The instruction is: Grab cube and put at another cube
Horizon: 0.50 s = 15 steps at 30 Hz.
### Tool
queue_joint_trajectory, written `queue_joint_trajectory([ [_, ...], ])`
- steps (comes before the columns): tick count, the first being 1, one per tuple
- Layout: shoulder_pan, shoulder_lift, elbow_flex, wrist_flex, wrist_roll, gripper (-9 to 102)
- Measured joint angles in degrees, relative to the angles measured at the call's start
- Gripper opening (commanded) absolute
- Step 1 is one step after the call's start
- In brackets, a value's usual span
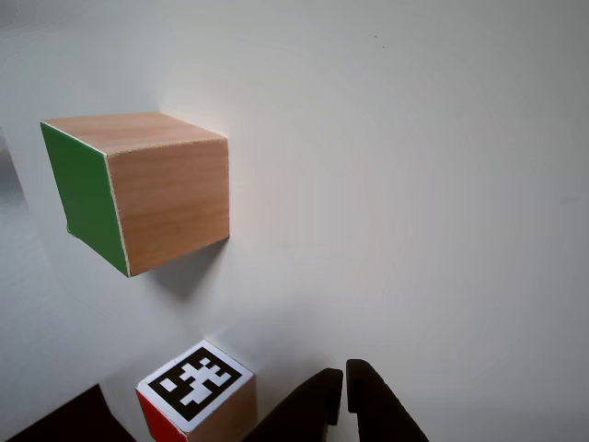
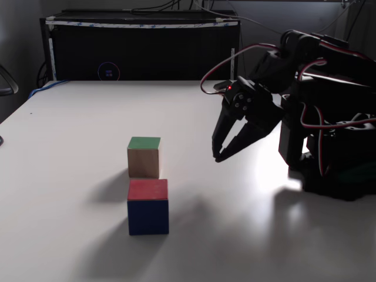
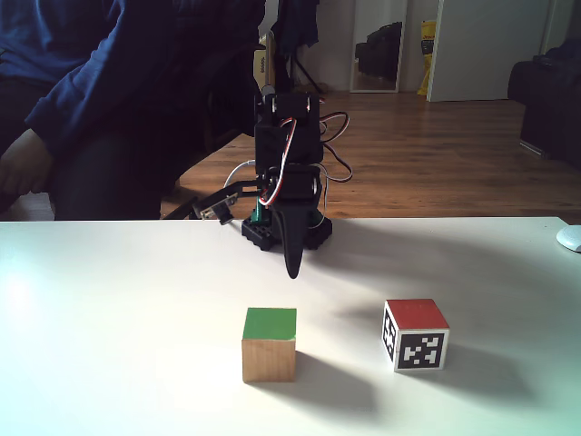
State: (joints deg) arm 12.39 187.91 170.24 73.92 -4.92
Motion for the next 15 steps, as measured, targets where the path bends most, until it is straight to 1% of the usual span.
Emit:
queue_joint_trajectory([
  [5, 1.32, 0.09, 0.00, 0.00, 1.76, 0],
  [15, 1.23, 0.26, 0.00, 0.00, 1.76, 0],
])
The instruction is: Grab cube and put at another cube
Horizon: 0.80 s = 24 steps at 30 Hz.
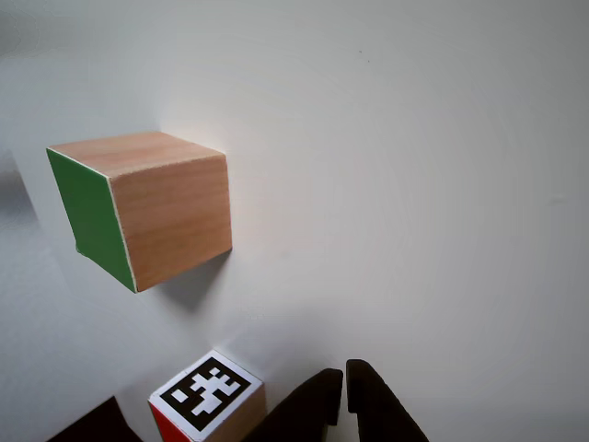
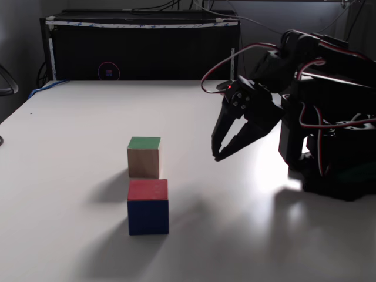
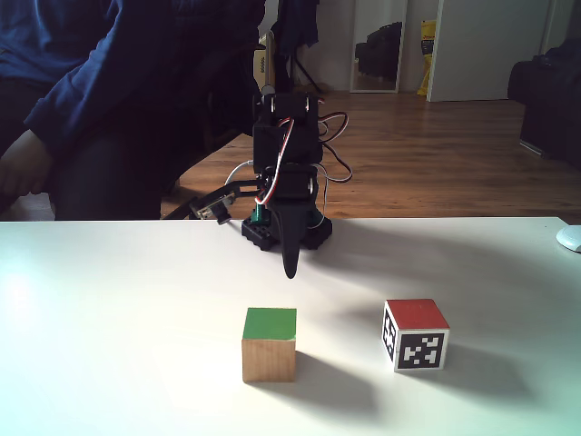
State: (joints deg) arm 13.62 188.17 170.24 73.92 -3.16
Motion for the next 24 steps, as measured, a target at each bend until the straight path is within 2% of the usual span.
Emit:
queue_joint_trajectory([
  [8, 0.09, 0.00, -6.06, 0.18, -1.49, 1],
  [13, -2.64, -8.44, -14.77, 0.35, -1.58, 14],
  [17, -2.20, -18.98, -21.53, -0.97, -1.49, 29],
  [24, 2.29, -27.42, -29.27, -0.09, -4.75, 41],
])
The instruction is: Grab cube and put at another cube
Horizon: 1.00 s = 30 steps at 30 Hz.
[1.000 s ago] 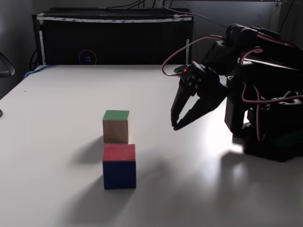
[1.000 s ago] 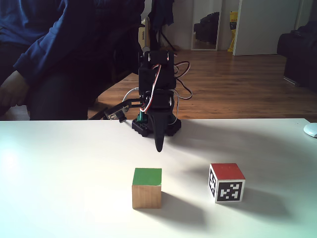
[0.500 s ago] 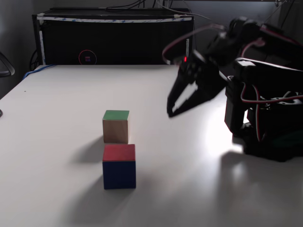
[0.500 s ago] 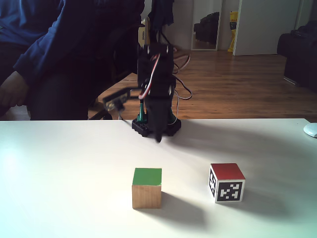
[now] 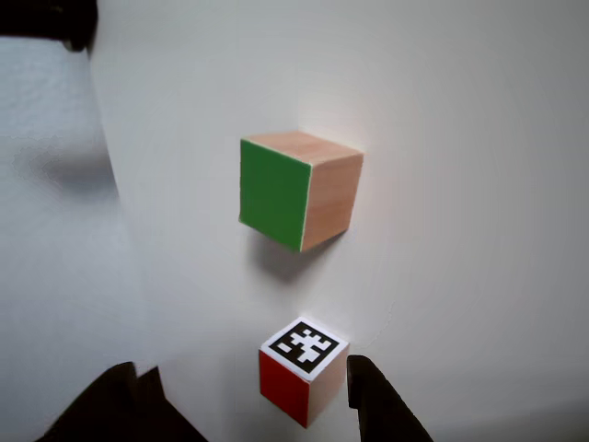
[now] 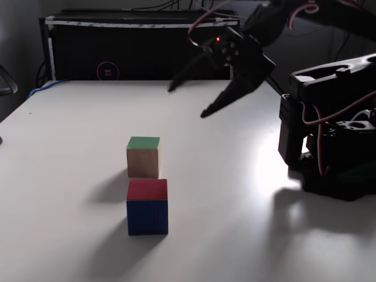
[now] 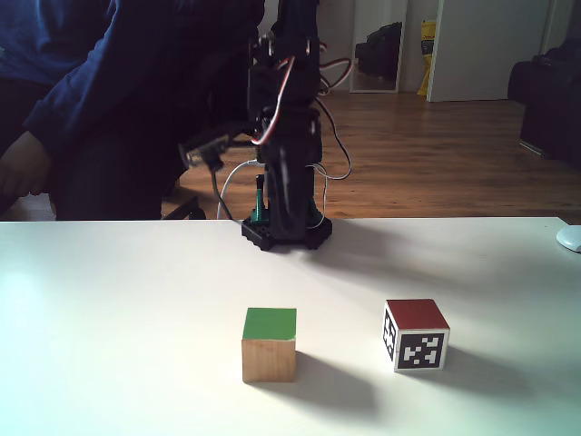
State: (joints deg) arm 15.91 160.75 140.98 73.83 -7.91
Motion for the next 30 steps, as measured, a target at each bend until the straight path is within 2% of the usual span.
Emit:
queue_joint_trajectory([
  [5, 2.64, -9.14, -7.12, 1.85, -2.02, 46],
  [15, 3.69, -38.50, -26.72, 8.00, -0.79, 50],
  [30, 3.52, -57.13, -33.57, 6.68, 0.62, 53],
])
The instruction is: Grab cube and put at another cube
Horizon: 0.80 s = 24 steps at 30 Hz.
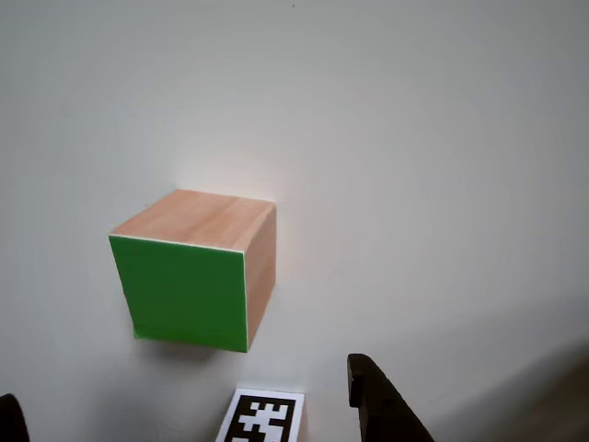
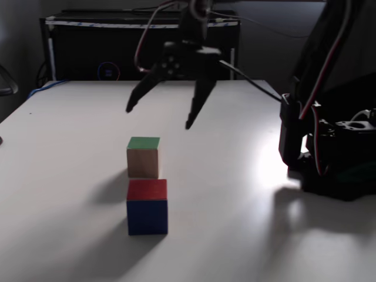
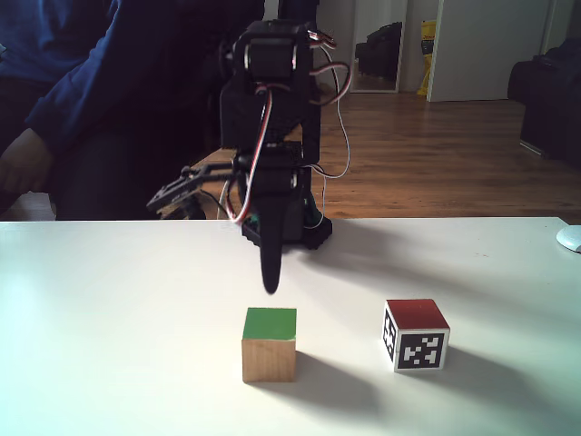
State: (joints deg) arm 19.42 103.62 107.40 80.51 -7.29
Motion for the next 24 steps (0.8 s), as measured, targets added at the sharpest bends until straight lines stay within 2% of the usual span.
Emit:
queue_joint_trajectory([
  [24, -2.11, -19.69, -8.35, -4.83, 3.52, 53],
])
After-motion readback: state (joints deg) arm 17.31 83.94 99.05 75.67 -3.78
